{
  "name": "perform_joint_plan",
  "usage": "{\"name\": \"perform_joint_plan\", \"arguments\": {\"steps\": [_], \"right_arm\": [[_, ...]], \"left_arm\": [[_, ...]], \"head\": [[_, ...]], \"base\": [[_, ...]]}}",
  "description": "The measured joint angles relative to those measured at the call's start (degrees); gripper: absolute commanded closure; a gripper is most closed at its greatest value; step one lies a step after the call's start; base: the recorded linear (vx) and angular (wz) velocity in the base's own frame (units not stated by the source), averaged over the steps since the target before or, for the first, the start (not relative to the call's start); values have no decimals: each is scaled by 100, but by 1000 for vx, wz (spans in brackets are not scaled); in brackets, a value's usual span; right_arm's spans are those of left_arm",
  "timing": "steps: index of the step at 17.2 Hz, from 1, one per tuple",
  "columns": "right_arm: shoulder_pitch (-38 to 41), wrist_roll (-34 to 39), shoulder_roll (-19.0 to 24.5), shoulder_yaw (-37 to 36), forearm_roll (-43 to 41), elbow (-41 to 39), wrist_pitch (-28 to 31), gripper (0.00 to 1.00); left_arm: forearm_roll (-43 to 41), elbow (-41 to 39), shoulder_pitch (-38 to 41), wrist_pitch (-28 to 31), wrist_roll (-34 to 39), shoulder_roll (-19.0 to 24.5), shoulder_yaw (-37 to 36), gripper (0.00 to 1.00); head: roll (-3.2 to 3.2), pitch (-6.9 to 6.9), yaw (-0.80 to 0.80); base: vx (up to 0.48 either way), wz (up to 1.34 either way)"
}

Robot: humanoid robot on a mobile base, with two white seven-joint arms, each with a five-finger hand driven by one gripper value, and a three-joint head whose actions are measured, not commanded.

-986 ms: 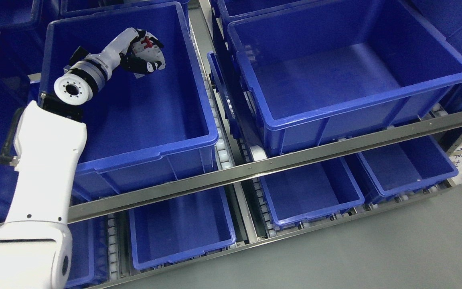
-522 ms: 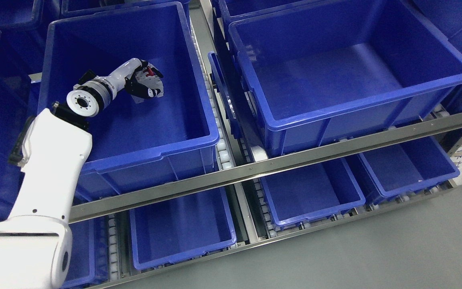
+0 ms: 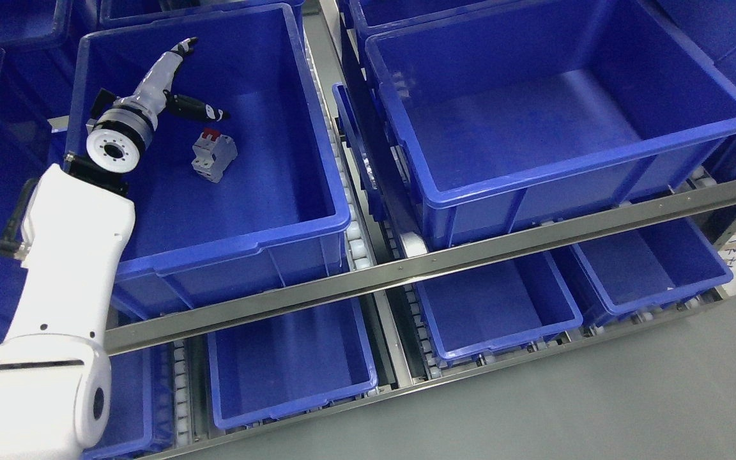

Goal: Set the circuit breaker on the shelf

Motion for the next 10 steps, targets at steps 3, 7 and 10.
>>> {"name": "perform_joint_plan", "arguments": {"steps": [3, 7, 10], "right_arm": [[0, -4, 0, 0, 0, 0, 0, 0], [0, -7, 0, 0, 1, 0, 0, 0], [1, -8, 0, 0, 1, 0, 0, 0]], "left_arm": [[300, -194, -33, 29, 80, -124, 463, 0], [1141, -816, 82, 272, 130, -425, 1367, 0], [1785, -1542, 519, 374, 195, -569, 1775, 0]], "head": [[0, 0, 0], [0, 0, 0], [0, 0, 0]], "base": [[-22, -11], [-114, -42], [-207, 29]]}}
